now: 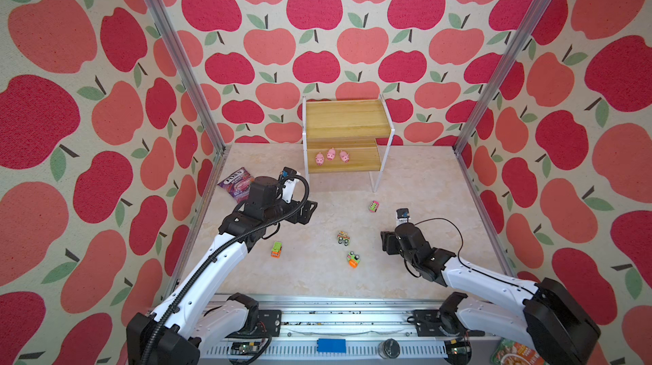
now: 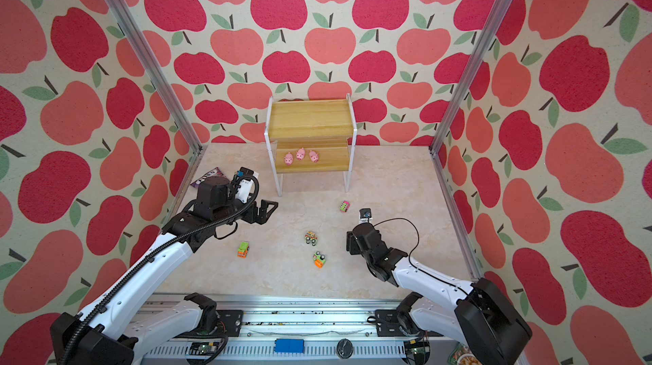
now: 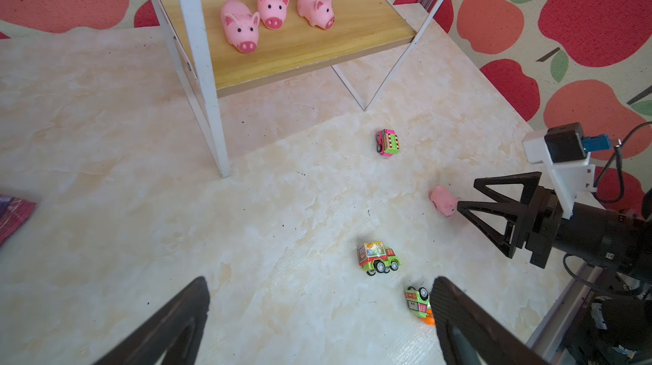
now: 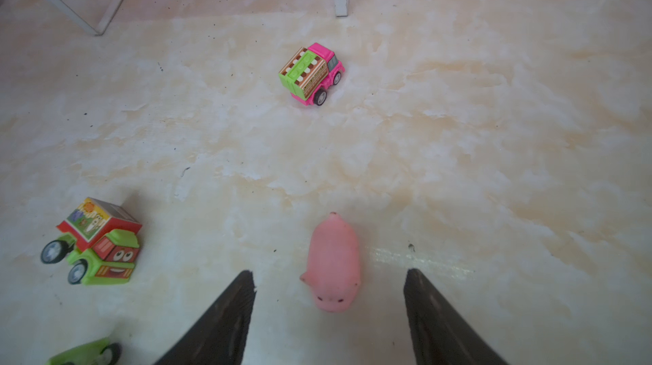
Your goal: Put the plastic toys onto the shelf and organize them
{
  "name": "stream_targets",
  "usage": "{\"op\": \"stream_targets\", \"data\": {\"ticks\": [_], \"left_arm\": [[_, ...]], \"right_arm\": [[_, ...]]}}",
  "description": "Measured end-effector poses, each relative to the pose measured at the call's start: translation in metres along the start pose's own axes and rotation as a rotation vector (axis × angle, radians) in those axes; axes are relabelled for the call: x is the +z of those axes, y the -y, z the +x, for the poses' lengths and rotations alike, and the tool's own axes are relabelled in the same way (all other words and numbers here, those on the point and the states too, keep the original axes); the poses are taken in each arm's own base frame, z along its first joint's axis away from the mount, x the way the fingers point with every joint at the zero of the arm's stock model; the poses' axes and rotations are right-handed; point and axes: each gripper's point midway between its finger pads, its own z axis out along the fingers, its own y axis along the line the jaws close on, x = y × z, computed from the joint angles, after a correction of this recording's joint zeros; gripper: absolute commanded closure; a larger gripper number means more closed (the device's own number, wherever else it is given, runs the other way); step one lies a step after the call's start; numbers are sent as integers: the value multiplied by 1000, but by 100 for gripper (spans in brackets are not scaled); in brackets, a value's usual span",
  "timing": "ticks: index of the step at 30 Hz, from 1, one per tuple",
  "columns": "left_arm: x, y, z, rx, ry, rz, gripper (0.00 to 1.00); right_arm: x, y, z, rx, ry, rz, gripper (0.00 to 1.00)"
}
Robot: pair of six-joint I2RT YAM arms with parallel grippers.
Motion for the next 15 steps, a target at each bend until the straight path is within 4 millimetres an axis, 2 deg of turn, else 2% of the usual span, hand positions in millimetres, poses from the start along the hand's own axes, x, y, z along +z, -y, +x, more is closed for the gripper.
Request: {"op": "stream_targets", "data": {"ticks": [5, 11, 15], "left_arm": [[1, 0, 0, -1, -2, -1, 0], [1, 0, 0, 0, -2, -1, 0], [1, 0, 0, -1, -2, -1, 0]], "right_arm": [[5, 7, 12, -37, 60, 10, 27], [13, -10, 11, -87, 110, -26, 28], [22, -9, 17, -95, 119, -8, 30]]}}
